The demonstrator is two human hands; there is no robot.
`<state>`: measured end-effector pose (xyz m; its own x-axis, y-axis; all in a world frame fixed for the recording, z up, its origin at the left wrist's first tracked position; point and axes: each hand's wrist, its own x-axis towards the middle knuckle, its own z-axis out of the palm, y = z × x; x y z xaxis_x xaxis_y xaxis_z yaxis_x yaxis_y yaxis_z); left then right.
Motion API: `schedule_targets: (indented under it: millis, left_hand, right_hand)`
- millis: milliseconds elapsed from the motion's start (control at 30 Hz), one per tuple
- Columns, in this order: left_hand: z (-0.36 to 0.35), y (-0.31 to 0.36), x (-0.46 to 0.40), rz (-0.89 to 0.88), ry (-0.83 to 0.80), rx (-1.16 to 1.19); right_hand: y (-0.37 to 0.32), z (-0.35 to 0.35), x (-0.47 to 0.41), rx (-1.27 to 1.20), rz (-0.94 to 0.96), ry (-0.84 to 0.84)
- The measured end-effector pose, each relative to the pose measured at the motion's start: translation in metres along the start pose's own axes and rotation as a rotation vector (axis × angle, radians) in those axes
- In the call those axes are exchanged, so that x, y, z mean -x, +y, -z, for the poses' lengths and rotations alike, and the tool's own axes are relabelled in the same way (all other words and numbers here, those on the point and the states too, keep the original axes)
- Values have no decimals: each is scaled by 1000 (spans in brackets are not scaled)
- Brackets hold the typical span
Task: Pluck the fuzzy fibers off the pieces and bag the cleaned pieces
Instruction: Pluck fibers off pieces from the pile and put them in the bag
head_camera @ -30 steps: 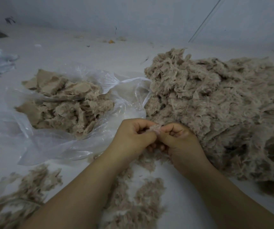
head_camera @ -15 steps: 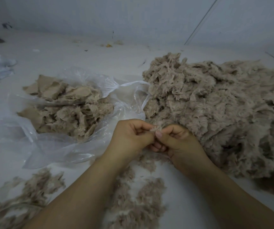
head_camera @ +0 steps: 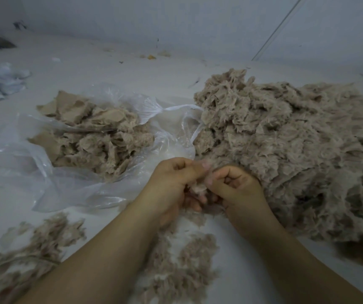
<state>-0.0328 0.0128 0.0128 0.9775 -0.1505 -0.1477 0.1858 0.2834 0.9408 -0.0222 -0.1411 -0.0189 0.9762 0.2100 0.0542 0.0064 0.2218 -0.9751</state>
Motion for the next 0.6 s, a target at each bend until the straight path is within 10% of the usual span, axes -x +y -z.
schedule_targets:
  millis: [600]
  left_hand:
    - [0, -6, -2, -200, 145, -192]
  right_hand:
    - [-2, -2, -7, -50, -83, 99]
